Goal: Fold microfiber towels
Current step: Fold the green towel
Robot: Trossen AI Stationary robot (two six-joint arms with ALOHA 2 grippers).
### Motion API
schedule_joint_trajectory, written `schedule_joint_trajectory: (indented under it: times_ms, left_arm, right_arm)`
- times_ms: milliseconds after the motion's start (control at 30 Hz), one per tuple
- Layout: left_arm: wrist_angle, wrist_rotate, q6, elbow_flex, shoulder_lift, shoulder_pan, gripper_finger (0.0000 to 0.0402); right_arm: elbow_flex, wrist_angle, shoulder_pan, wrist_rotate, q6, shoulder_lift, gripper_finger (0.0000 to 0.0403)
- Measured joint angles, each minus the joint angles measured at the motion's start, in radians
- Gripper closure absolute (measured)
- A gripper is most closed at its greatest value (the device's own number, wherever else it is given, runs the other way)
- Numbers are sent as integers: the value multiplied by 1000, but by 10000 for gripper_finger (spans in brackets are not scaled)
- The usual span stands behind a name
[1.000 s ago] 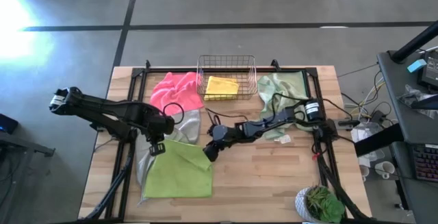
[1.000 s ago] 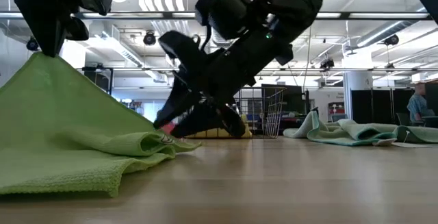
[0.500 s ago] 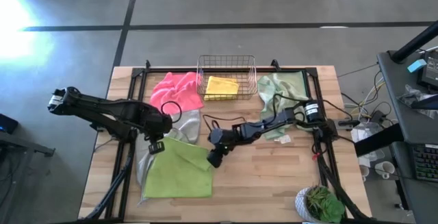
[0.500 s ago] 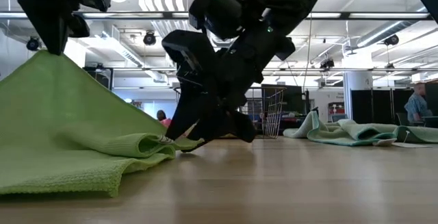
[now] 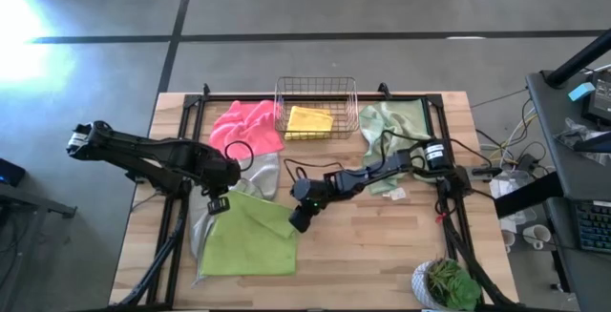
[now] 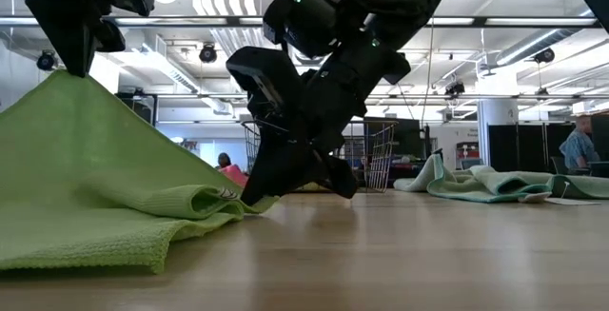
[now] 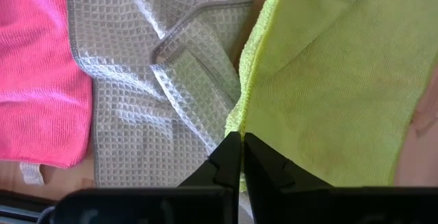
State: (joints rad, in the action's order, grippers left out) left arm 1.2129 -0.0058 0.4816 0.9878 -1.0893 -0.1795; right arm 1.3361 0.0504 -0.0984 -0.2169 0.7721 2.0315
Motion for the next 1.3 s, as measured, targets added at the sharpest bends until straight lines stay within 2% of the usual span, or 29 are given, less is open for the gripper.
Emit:
schedule_joint_trajectory:
  times_ms: [200,500,867,1067,1300]
  left_arm:
    - [0,0,0,0,0,1,401]
    - [-33,21,-18,58,0,1,401]
    - [-127,63,-26,114,-10,-1,401]
    - [-272,58,-34,113,-34,0,401]
    - [-380,22,-77,111,-134,0,401]
  right_arm:
    - [-1,23,-5,0,-6,-44,394]
    - [-1,237,-44,45,-14,-221,394]
    - [-1,391,-112,133,45,-412,394]
    - [-1,547,-142,183,98,-476,394]
    - [-1,773,-147,250,189,-496,394]
